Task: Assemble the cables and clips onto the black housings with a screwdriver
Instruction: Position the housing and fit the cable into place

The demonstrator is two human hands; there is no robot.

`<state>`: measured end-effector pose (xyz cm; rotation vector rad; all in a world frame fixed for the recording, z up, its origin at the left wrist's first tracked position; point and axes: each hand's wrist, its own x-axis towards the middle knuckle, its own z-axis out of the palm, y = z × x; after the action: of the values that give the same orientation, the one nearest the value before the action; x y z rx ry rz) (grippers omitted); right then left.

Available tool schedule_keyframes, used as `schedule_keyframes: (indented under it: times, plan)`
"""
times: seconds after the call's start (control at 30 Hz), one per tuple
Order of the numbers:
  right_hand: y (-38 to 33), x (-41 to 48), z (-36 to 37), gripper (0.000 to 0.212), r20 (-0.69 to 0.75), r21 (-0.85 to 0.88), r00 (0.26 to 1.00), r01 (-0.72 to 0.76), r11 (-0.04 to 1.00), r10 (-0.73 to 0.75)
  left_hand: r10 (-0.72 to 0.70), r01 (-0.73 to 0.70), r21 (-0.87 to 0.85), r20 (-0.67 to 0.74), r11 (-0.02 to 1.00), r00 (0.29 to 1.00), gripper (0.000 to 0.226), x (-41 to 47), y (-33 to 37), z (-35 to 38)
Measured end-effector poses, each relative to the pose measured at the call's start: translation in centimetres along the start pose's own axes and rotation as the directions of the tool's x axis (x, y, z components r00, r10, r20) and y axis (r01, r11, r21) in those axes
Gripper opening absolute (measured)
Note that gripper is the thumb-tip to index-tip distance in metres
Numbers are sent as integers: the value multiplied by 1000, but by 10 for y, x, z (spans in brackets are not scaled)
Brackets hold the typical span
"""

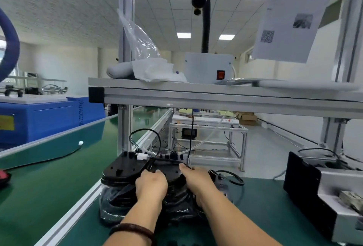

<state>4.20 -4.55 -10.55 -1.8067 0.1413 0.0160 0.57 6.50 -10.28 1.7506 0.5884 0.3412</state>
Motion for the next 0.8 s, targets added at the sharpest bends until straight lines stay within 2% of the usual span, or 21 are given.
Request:
schedule_keyframes:
  times: [0.07, 0.13, 0.17, 0.3, 0.4, 0.47, 0.53, 0.63, 0.73, 0.8]
  plan:
    - [-1, 2, 5, 46, -4, -18, 1000, -27, 999, 27, 7, -6, 24, -19, 1000, 1000, 53, 2, 1, 2]
    - [-1, 5, 12, 61, -24, -36, 999, -26, 999, 25, 11, -11, 10, -8, 1000, 1000, 52, 5, 1, 4]
    - [-2, 4, 16, 61, -30, -7, 999, -18, 1000, 18, 11, -11, -10, 3, 1000, 1000, 51, 5, 0, 4]
    - [-7, 0, 17, 20, -47, 218, 999, 20, 976, -10, 21, -14, -160, 42, 987, 999, 39, -2, -3, 4]
    - [-16, -14, 5, 13, -53, 374, 998, 55, 926, -38, 104, -90, -257, 43, 962, 994, 33, -22, 4, -2]
    - [-24, -33, -10, 13, -53, 439, 997, 67, 896, -49, 149, -107, -356, 92, 928, 985, 35, -38, 9, -9]
    - [-29, -57, -30, 14, -30, 496, 998, 61, 866, -53, 151, -71, -471, 134, 879, 980, 31, -55, 12, -19]
    - [-29, -102, -62, 15, -14, 533, 996, 80, 842, -86, 134, 64, -685, 232, 725, 963, 19, -83, 11, -34]
    - [-17, -157, -90, 21, 15, 535, 994, 85, 841, -110, 58, 231, -732, 346, 641, 936, 39, -111, -1, -43]
    - [-4, -190, -105, 22, 10, 539, 992, 98, 837, -122, -13, 308, -672, 406, 674, 914, 51, -130, -17, -46]
